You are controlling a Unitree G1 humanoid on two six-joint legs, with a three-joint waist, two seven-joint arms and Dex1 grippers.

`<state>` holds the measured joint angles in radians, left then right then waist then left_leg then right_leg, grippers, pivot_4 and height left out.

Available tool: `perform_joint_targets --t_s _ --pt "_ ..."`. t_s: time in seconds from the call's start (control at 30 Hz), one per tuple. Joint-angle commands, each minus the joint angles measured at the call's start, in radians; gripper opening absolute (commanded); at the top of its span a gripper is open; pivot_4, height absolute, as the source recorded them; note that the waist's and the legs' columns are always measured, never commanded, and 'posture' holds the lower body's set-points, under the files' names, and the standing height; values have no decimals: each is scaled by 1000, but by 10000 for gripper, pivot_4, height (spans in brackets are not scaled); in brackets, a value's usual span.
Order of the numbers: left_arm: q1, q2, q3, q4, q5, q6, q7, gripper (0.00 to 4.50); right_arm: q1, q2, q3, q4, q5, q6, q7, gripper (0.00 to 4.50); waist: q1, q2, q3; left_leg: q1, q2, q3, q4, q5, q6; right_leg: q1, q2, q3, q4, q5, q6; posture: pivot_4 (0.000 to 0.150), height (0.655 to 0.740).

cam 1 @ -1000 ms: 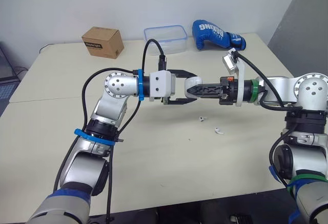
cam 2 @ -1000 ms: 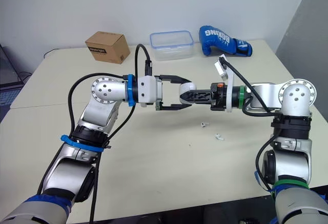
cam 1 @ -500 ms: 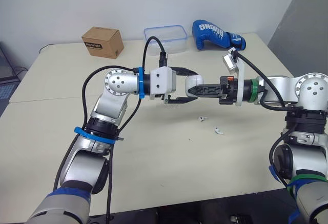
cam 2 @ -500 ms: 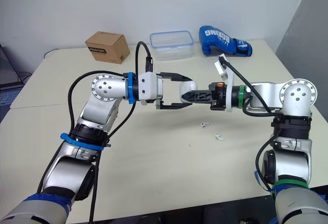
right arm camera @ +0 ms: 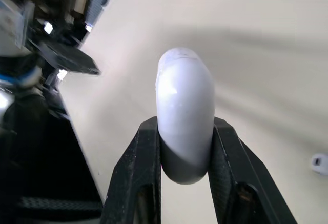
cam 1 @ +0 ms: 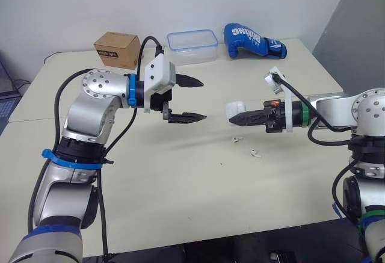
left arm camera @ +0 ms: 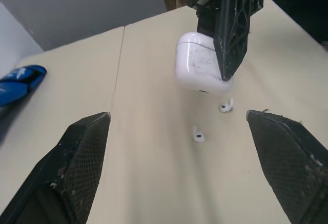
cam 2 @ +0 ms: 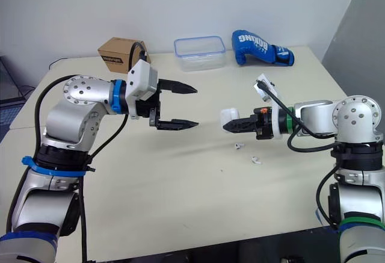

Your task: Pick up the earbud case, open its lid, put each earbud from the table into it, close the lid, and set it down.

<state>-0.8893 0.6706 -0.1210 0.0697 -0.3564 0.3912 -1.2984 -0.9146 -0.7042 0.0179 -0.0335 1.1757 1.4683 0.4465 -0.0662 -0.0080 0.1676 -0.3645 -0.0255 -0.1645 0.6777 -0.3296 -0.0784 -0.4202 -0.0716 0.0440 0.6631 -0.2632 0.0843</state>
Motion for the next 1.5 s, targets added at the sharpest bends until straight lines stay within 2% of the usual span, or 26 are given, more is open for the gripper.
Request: perform_joint_targets --t_s 0.03,0.13,0.3,0.63,0.73,0.83,1.5 --pt "-42 31 -12 -70 -20 128 2 44365 -23 -70 143 -106 -190 -186 192 7887 -1 0 0 0 0 0 0 0 0 0 0 0 0 0 0 1500 7400" --pt "-58 58 -58 -96 -10 242 -13 44365 -40 -107 240 -149 -328 -309 295 7887 -4 0 0 0 0 0 0 0 0 0 0 0 0 0 0 1500 7400" --pt "-100 61 -105 -73 9 300 -28 44365 -79 -138 348 -194 -524 -457 406 7887 -7 0 0 0 0 0 0 0 0 0 0 0 0 0 0 1500 7400" --pt "-110 -12 -135 -62 14 299 -2 44365 -118 -105 453 -237 -736 -597 564 7887 -6 0 0 0 0 0 0 0 0 -1 0 0 0 0 0 1500 7400" --pt "-109 -30 -147 -56 21 293 5 38098 -132 -80 470 -214 -783 -624 594 7887 -7 0 0 0 0 0 0 0 0 -1 0 0 0 0 0 1500 7400" --pt "-106 -40 -160 -48 44 277 15 28594 -136 -60 488 -192 -833 -658 624 7887 -6 0 0 0 0 0 0 0 0 -1 0 0 0 0 0 1500 7400" --pt "-94 -42 -205 -72 69 288 -11 28594 -167 11 495 -98 -1012 -736 737 7887 -6 0 0 0 0 0 0 0 -1 -1 0 0 0 0 0 1500 7400"
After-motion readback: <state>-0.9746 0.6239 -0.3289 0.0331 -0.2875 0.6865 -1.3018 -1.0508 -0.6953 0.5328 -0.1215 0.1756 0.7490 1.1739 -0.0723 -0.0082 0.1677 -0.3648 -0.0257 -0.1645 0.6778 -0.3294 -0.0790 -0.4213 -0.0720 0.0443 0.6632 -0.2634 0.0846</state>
